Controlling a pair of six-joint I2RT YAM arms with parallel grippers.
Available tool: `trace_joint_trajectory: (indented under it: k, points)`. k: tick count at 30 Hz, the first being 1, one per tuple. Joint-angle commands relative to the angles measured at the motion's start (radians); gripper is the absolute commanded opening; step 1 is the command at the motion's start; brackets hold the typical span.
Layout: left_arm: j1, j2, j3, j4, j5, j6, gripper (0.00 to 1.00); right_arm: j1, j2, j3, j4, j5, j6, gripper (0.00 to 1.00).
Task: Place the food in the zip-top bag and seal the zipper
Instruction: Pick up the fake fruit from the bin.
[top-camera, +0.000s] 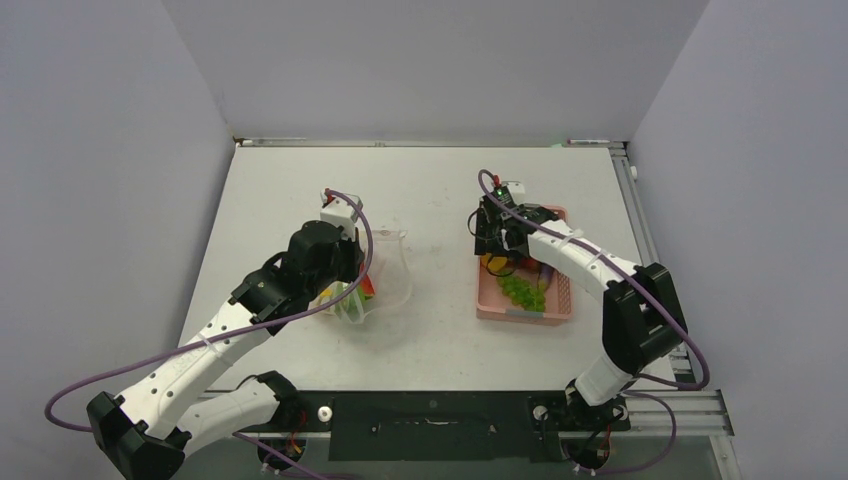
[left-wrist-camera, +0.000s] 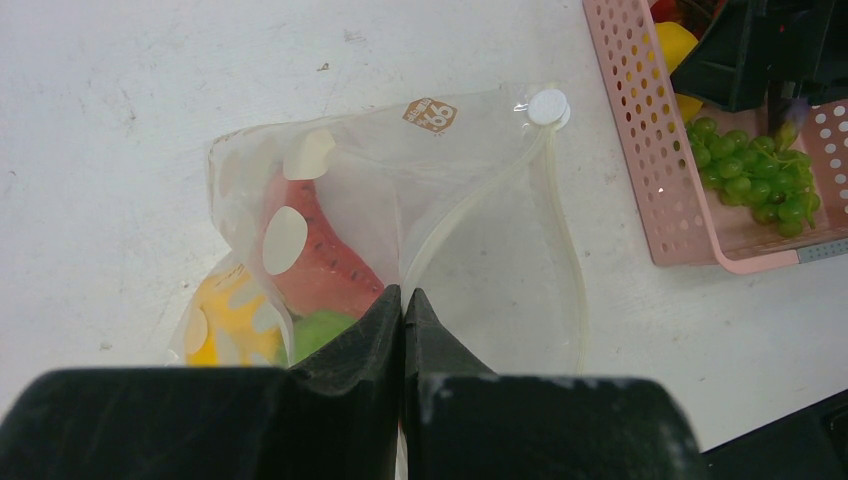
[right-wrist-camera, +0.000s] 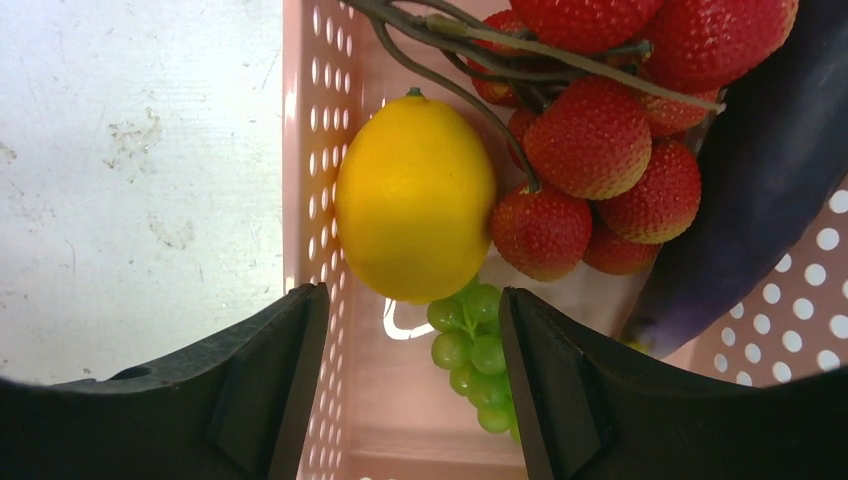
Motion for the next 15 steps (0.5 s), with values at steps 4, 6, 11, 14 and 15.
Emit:
trace_joint_trajectory:
  k: [4,6,11,14,15]
  points:
    - [0.014,0.002,0.009,0.049,0.021,0.002,0.00,-0.020,0.046,0.045,0.049,-0.007,-0.024,0.64]
    - [0.016,0.003,0.008,0.048,0.022,0.002,0.00,-0.022,0.059,0.040,0.056,-0.004,-0.025,0.64]
    - [0.020,0.008,0.010,0.048,0.024,0.002,0.00,-0.030,0.088,0.023,0.072,0.000,-0.029,0.66]
    - [0.024,0.011,0.011,0.049,0.027,0.002,0.00,-0.038,0.108,0.012,0.082,-0.002,-0.033,0.66]
    - [0.026,0.011,0.010,0.048,0.028,0.001,0.00,-0.040,0.114,0.009,0.086,-0.005,-0.034,0.66]
